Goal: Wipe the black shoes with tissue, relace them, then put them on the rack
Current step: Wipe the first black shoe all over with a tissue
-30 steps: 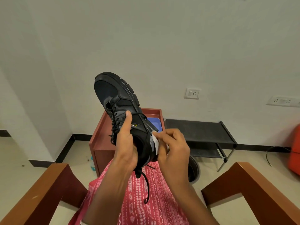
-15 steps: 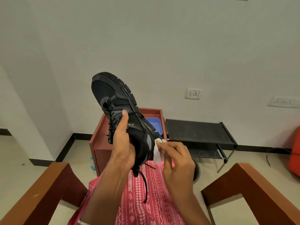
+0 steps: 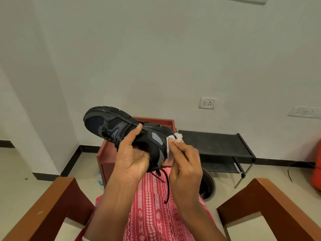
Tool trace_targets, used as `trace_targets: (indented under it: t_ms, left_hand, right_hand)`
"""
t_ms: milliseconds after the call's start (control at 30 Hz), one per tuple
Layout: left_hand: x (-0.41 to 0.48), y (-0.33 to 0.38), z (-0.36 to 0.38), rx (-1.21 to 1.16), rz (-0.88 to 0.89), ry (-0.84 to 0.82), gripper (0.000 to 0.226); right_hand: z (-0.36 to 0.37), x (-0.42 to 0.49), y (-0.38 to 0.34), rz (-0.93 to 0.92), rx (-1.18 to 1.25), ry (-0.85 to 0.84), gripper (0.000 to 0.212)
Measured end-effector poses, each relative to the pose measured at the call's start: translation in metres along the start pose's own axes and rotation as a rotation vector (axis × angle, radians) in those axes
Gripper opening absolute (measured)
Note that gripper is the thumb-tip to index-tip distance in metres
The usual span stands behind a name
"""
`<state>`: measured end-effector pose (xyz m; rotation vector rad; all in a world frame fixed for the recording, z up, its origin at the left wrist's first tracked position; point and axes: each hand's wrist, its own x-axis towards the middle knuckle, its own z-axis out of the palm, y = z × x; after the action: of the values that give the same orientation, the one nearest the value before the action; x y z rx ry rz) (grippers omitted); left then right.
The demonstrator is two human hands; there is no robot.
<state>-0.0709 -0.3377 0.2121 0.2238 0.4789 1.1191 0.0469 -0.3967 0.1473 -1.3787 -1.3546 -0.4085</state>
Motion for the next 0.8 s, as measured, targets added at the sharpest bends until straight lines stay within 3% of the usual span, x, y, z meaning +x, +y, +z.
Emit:
trace_targets:
  t_ms: [133, 300, 533, 800]
  left_hand:
    - [0.000, 0.001, -0.002, 0.010, -0.042, -0.029, 0.038]
    - [-0.004, -0.004, -0.001, 0.074, -0.114, -0.023, 0.048]
    - [-0.005, -0.017, 0.005, 0.040, -0.028, -0.057, 0.053]
    - [-0.003, -0.012, 0.003, 0.110, 0.011, -0.007, 0.056]
  right_hand:
    - [0.004, -0.004, 0.004, 0.027, 0.043, -0.037, 0.034]
    - [0.007, 0.002, -0.016, 0.017, 0.184, -0.090, 0.031]
    - [0.009, 0.038, -0.023, -0.041, 0.319, -0.268, 0.031]
    - [-0.011, 0.016, -0.019, -0.075, 0.011, -0.270, 0.037]
